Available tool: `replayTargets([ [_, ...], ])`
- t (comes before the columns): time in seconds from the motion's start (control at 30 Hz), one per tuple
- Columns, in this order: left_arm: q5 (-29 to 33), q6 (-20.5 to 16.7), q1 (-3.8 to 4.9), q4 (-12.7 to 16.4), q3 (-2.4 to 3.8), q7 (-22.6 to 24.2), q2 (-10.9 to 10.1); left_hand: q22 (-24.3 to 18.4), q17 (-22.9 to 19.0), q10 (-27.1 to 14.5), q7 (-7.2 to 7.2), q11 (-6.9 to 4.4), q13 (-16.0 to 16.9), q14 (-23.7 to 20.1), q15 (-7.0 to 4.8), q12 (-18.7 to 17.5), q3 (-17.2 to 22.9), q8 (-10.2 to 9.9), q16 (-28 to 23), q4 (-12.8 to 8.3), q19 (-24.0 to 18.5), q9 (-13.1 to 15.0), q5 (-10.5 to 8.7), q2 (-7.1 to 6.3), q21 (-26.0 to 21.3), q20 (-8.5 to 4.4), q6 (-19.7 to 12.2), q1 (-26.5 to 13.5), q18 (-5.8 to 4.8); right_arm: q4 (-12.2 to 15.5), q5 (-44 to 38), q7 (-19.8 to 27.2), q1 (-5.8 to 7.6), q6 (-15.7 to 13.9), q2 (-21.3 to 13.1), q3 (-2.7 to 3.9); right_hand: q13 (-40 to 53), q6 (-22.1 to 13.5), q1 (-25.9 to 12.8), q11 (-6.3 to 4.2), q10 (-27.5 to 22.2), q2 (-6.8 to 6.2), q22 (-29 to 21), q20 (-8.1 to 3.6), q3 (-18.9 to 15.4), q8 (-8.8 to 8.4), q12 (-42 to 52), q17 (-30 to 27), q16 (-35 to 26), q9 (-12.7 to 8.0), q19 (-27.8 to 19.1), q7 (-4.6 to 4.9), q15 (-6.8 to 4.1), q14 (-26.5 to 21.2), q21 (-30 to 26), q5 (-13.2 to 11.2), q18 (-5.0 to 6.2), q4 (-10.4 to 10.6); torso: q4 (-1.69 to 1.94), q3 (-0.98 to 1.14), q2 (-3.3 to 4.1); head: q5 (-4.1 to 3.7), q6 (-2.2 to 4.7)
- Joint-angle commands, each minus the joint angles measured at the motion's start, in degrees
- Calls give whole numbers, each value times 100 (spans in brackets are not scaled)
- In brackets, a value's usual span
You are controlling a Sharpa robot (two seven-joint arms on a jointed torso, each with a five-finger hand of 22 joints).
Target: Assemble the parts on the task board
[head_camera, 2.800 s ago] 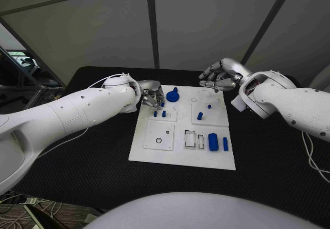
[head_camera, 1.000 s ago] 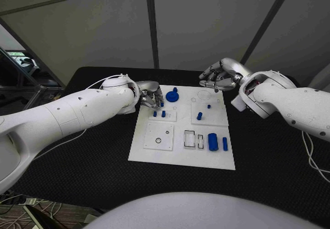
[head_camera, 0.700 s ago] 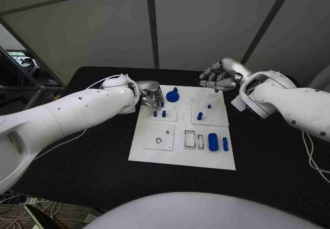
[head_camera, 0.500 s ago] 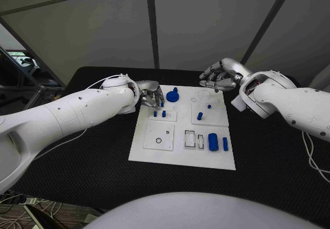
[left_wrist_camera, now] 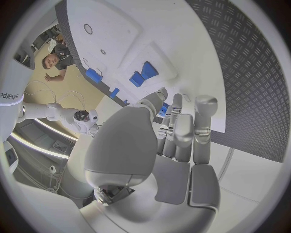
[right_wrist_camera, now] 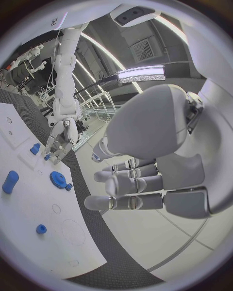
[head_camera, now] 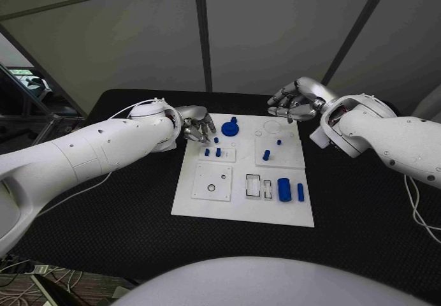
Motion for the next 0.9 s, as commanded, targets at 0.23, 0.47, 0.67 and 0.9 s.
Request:
replayTargets([
  [0.23,1235,-819,32,346,369,216,-508,218,-1213,138,-28,21,166,-706,-4,176,90,370,-663,-116,-544,128,-28,93,-1149,13,801,152,-193,52,-921,-240,8,225,-135,4,-865,247,377,5,32,-41,505,-12,312,76,-1059,272,148,3,351,-13,-17,174,359,-401,-33,-264,19,-2,-15,-39,1],
  [0.47,3715,-1446,29,770,466,707,-1053,-70,-2600,-70,-9,47,249,-1405,22,252,157,382,-1650,-124,-995,127,-30,97,-2006,28,932,20,-101,167,-2468,-691,7,424,-199,3,-1538,339,393,14,246,-132,1388,-21,445,-82,-1883,936,777,-27,843,-54,10,387,1079,-586,-179,-334,-11,9,-53,-313,1],
  [0.67,5690,-1150,-64,1348,473,1377,-1434,-285,-2677,-189,-11,69,281,-1403,78,293,-132,341,-1904,190,-1044,108,-46,72,-2256,92,877,-435,-107,251,-3434,-1050,-21,513,-231,-2,-1869,361,377,44,336,-191,1720,-18,568,-241,-2242,1248,1085,-32,962,-57,39,440,1346,-939,-230,-352,-26,20,-58,-716,118],
  [0.9,6485,-944,-207,1939,474,1816,-1713,-438,-2690,-271,13,102,322,-1426,96,353,-309,327,-2010,258,-1036,103,-44,99,-2412,115,832,-440,-101,330,-3905,-1250,-160,685,-261,-29,-2031,297,289,73,202,-313,1908,-6,588,-349,-2430,1432,1273,-34,1032,-78,67,474,1492,-1090,-260,-329,-20,12,-47,-925,227],
])
